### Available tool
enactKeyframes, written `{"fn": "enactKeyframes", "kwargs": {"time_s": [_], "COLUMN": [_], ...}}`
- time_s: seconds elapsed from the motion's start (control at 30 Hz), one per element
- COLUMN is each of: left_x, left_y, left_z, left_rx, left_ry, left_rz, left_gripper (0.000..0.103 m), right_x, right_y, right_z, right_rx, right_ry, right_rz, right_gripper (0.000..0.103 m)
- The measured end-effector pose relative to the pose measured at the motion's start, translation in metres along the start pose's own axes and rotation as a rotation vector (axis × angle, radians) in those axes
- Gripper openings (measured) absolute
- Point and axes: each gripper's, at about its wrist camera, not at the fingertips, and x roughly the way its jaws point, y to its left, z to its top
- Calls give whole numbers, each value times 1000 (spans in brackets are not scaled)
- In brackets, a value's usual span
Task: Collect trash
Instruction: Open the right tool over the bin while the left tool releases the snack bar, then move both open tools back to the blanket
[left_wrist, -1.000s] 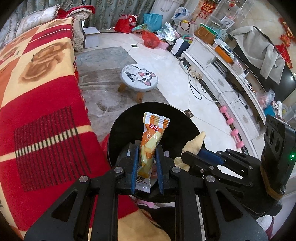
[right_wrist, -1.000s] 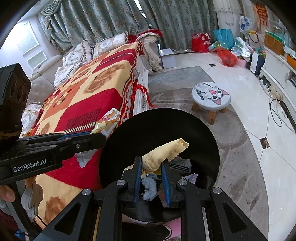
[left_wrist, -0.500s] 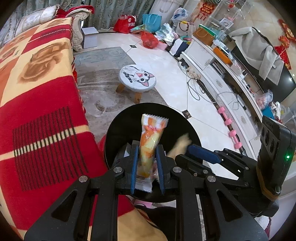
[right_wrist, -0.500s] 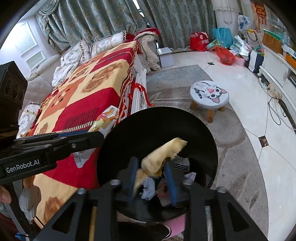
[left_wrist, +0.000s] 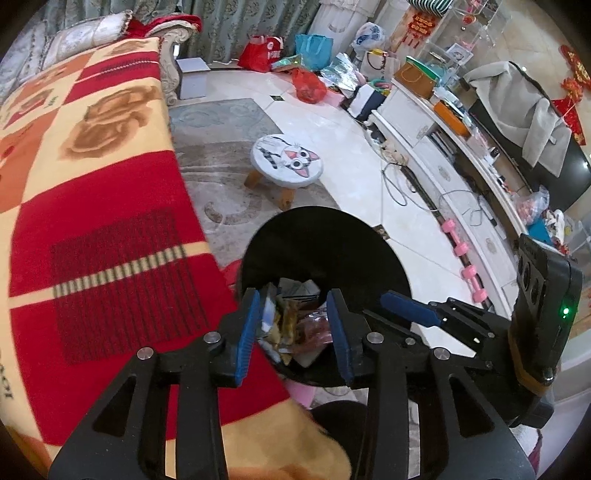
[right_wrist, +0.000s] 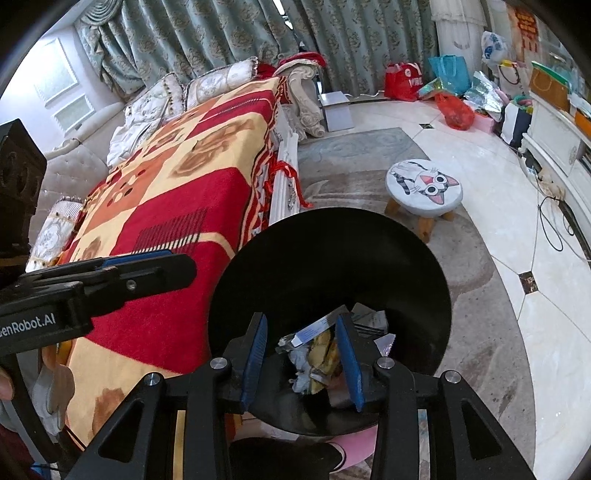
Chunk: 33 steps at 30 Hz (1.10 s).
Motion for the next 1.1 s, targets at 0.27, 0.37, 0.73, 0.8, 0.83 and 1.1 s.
{"fn": "enactKeyframes", "kwargs": {"time_s": [0.27, 0.37, 0.73, 0.8, 0.83, 1.1], "left_x": [-20, -30, -75, -82, -87, -129], "left_y": [23, 31, 70, 76, 80, 120], "left_z": [-10, -16, -45, -52, -57, -102], "left_rx": [-23, -33, -72, -77, -79, -82], "left_ry": [-23, -30, -64, -63, -63, -36], "left_rz": [56, 74, 143, 151, 154, 206], "left_gripper": [36, 36, 36, 36, 36, 47], "right_x": [-1, 0, 6, 7, 7, 16], "right_y": [24, 34, 86, 96, 103, 160], "right_z": [2, 3, 3, 2, 1, -6], "right_rx": [-34, -46, -115, -124, -130, -219], "right_ry": [2, 2, 16, 18, 20, 46], "right_rz": [11, 16, 65, 79, 89, 168], "right_gripper": [38, 38, 44, 53, 60, 63]}}
